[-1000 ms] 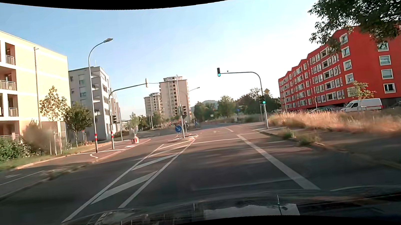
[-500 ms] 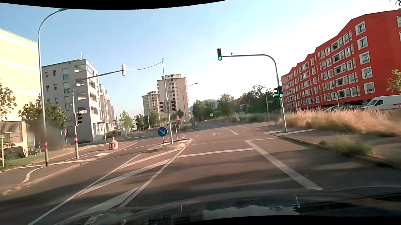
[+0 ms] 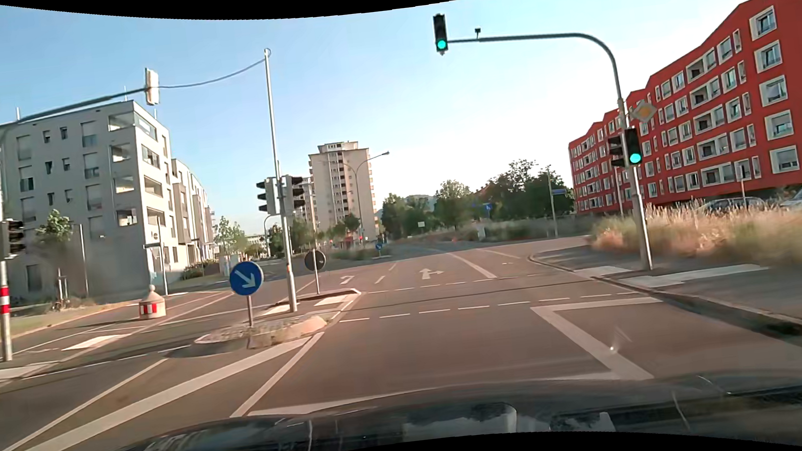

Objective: Follow the waypoints while adhering to traffic rules and regulations

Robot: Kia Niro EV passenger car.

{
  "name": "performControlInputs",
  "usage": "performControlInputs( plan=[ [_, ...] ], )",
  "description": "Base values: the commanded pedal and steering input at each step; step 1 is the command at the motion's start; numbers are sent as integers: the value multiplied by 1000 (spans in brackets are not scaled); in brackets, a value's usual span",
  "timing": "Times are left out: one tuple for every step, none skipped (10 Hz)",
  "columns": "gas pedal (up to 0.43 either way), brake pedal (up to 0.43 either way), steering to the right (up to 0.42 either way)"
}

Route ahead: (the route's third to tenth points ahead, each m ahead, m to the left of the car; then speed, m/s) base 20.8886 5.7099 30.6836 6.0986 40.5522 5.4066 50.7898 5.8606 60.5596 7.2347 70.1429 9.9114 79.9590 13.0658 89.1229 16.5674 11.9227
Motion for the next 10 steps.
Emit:
performControlInputs(
  plan=[
    [169,0,0],
    [150,0,0],
    [150,0,0],
    [118,0,0],
    [118,0,0],
    [110,0,0],
    [110,0,0],
    [98,0,0],
    [98,0,-1],
    [98,0,-5]
  ],
)
